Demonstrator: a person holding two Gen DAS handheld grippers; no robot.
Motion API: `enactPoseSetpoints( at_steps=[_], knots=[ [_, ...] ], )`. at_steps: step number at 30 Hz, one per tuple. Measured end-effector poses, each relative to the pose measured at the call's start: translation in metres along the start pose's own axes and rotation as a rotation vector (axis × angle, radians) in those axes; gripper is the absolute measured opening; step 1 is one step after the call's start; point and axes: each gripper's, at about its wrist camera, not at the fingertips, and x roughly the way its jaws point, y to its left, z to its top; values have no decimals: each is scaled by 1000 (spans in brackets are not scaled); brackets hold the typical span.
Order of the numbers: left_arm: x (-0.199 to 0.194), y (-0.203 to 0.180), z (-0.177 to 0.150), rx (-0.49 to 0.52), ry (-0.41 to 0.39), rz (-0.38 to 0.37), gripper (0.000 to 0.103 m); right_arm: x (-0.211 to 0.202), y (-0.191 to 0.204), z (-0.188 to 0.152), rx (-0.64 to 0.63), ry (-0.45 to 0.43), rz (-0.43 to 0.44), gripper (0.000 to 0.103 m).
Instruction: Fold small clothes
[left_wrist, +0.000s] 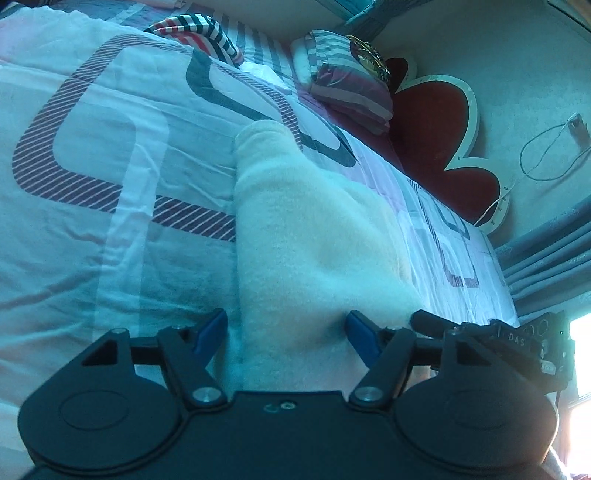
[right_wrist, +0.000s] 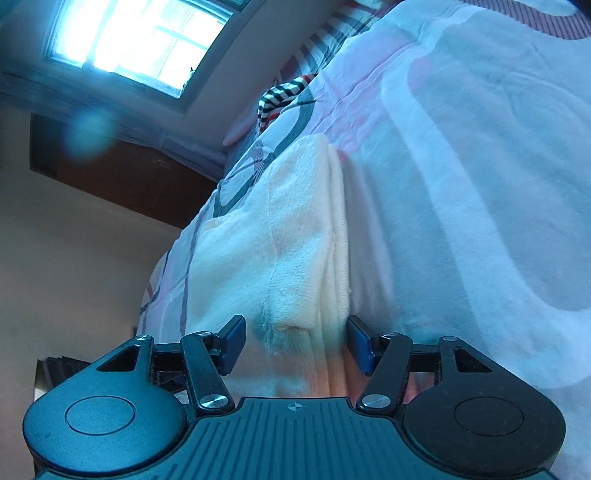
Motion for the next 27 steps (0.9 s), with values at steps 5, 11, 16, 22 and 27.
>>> enactPoseSetpoints(
  at_steps=[5, 11, 16, 22, 27],
  knots=[
    [5, -7, 4, 23, 3, 24, 68, 9, 11, 3, -91, -6, -63, 54],
    [14, -19, 6, 63, 6, 59, 68, 22, 22, -1, -150, -14, -114, 54],
    [21, -29, 7, 107, 3, 91, 65, 26, 33, -5, -243, -15, -191, 41],
    [18, -46, 4, 198, -16, 148, 49, 29, 49, -16, -320, -47, -252, 33],
    [12, -62, 3, 275, -20, 200, 40, 32, 64, -23, -353, -74, -306, 31]
  ],
)
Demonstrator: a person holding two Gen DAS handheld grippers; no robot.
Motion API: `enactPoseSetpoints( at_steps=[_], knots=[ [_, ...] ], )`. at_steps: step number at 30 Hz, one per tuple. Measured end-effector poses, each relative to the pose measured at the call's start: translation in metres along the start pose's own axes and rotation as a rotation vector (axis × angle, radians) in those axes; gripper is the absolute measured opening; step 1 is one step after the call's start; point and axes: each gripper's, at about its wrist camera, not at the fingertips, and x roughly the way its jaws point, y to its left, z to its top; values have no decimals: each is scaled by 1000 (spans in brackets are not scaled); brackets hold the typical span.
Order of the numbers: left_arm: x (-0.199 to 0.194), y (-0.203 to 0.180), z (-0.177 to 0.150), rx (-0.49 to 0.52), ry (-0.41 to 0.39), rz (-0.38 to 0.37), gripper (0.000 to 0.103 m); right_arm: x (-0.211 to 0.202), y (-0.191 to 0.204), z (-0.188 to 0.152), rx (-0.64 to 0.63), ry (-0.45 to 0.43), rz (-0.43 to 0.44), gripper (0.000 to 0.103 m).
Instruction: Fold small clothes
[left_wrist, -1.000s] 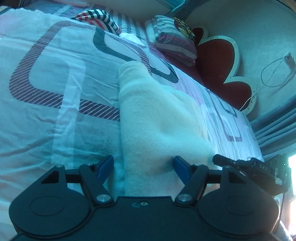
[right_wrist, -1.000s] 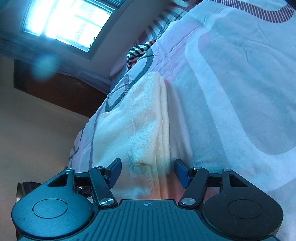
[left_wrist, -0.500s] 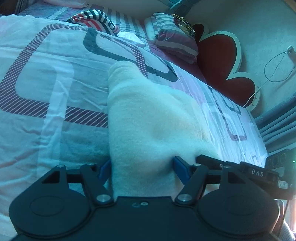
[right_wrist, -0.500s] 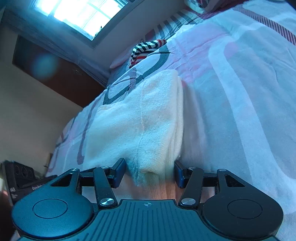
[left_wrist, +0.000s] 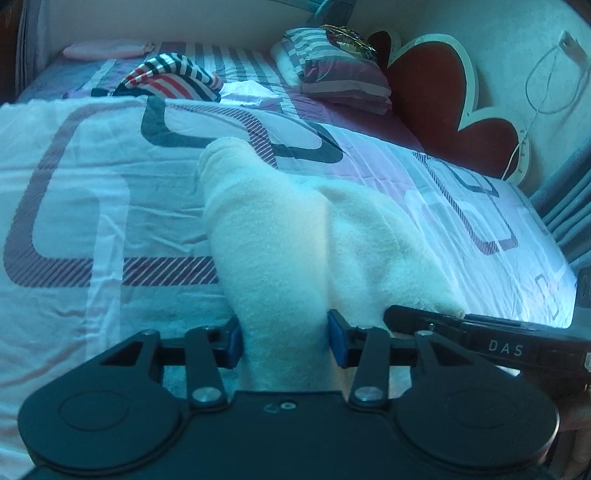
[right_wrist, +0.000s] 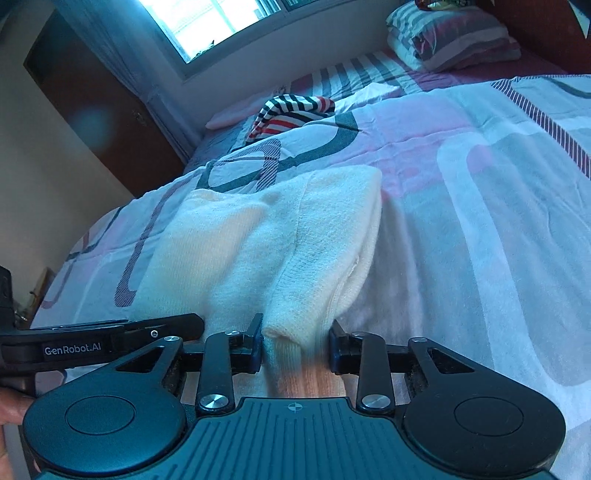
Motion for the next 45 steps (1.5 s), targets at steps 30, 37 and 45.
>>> enactPoseSetpoints(
  at_steps=[30, 37, 45],
  knots=[
    [-170, 176, -79, -10, -66, 93, 37, 45, 243, -83, -259, 46, 83, 29],
    [-166, 210, -107, -74, -48, 56, 71, 66, 221, -104, -134, 96, 65, 29],
    [-158, 234, -118, -154, -73, -18, 72, 65, 203, -108, -41, 76, 87, 32]
  ],
)
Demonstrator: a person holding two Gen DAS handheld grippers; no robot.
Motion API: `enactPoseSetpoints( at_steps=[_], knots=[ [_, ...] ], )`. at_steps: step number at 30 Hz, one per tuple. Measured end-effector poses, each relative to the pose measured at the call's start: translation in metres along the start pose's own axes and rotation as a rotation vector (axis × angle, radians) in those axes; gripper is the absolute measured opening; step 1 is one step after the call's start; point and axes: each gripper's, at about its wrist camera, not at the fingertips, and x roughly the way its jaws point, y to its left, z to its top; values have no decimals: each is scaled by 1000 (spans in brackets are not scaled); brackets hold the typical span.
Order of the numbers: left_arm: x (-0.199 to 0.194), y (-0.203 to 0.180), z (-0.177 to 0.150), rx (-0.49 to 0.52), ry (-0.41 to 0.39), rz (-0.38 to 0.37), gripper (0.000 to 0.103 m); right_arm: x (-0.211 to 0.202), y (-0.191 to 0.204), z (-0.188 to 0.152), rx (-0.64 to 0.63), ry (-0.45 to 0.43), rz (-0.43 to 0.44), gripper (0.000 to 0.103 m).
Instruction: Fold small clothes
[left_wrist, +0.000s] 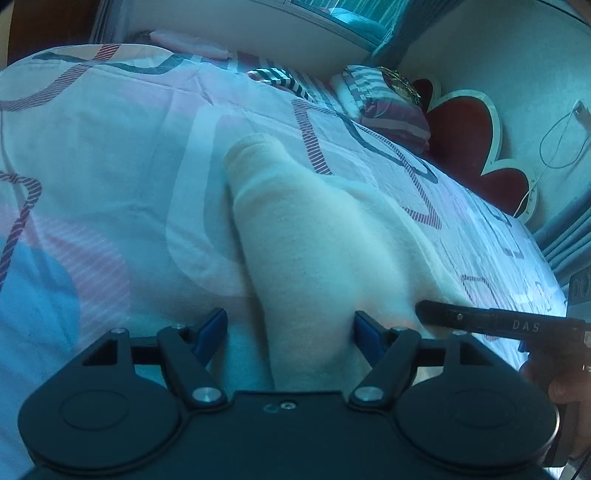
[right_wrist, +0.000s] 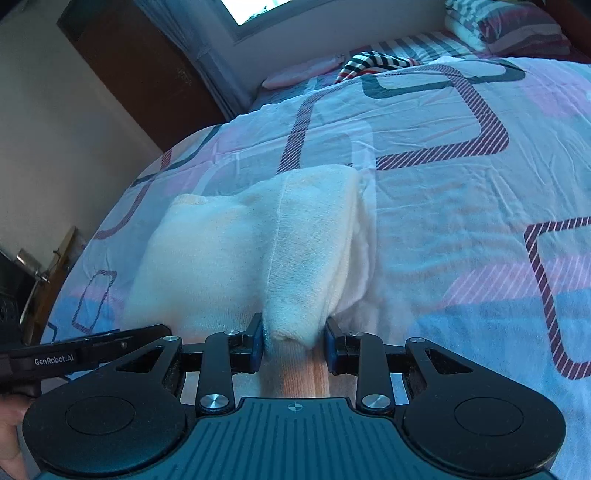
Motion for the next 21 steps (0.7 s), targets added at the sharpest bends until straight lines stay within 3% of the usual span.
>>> enactPoseSetpoints(
  at_steps=[2, 5, 7, 8, 9, 11, 12, 14, 18, 21],
  knots=[
    [-12, -7, 4, 36, -18, 25, 67, -13, 6, 1, -16, -25, -21, 34],
    [-33, -16, 14, 89, -111, 58, 53, -35, 18, 7, -96, -120, -96, 38],
    [-34, -24, 24, 120, -135, 27, 44, -35, 25, 15, -138, -133, -83, 37],
    [-30, -30, 28, 147, -128, 38, 42, -31, 31, 18, -172, -130, -80, 36],
    [-23, -37, 31, 175, -112, 64, 40, -23, 36, 20, -212, -115, -92, 29],
    [-3, -41, 34, 194, -49, 102, 38, -2, 40, 22, -264, -50, -158, 13],
    [5, -42, 32, 199, -25, 120, 40, 9, 38, 21, -280, -24, -200, 12],
    [11, -43, 28, 226, -24, 128, 40, 21, 30, 16, -301, -23, -265, 11],
    [-2, -50, 22, 264, -34, 153, 38, 15, 25, 14, -288, -27, -274, 12],
    [-25, -54, 10, 275, -61, 153, 40, -16, 35, 6, -294, -76, -255, 12]
  ],
)
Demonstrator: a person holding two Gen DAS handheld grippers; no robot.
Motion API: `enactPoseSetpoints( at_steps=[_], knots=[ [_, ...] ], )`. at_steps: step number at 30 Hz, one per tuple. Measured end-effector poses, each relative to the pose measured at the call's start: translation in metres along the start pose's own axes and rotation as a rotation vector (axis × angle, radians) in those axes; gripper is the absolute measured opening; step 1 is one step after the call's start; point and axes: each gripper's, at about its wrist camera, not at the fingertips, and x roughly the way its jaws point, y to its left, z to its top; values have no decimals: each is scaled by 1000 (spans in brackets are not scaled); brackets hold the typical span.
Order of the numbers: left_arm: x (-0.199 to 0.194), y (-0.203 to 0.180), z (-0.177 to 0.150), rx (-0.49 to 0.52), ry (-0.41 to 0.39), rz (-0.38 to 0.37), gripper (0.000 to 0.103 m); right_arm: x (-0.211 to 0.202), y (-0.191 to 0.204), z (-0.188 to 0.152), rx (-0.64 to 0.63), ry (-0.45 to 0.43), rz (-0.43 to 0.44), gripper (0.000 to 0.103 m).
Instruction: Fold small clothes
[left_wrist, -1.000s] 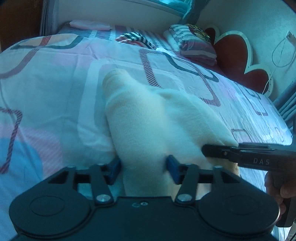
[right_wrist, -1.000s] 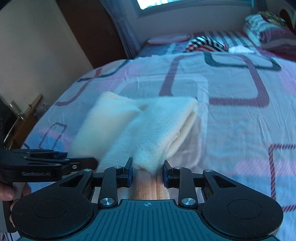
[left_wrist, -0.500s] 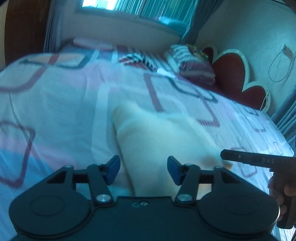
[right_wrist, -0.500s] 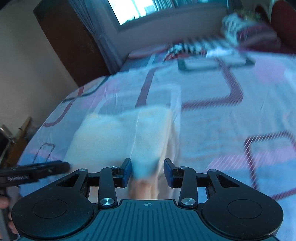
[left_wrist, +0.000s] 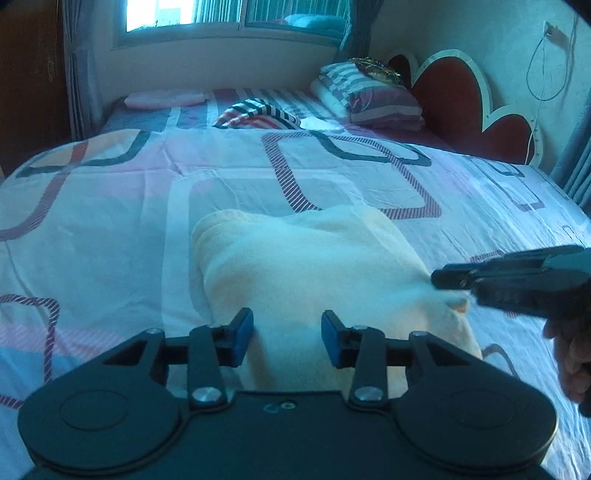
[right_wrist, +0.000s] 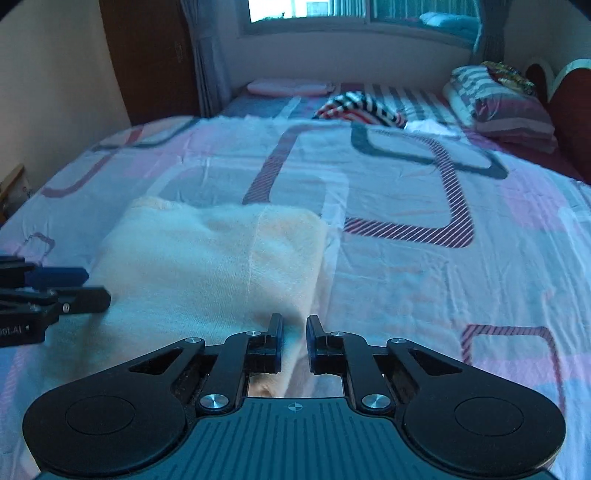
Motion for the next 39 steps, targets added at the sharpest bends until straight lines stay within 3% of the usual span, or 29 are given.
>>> enactPoseSetpoints(
  at_steps=[3, 6, 11, 22, 33, 39],
  knots=[
    [-19, -1, -22, -28, -4, 1, 40, -32, 12, -17, -27, -16, 58, 12],
    [-27, -9, -44, -34, 14, 18, 40, -42, 28, -42, -80, 22, 93, 12],
    [-29, -18, -67, -64, 47, 42, 39, -26, 30, -67, -72, 99, 20, 12],
    [-44, -24, -91, -98, 65, 76, 43, -22, 19, -72, -63, 119, 23, 12],
    [-52, -47, -99, -94, 79, 172, 41, -22, 17, -67, -56, 143, 33, 12],
    [-92, -75, -109, -88, 22, 196, 41, -77, 13, -85, -34, 56, 92, 12]
  ],
)
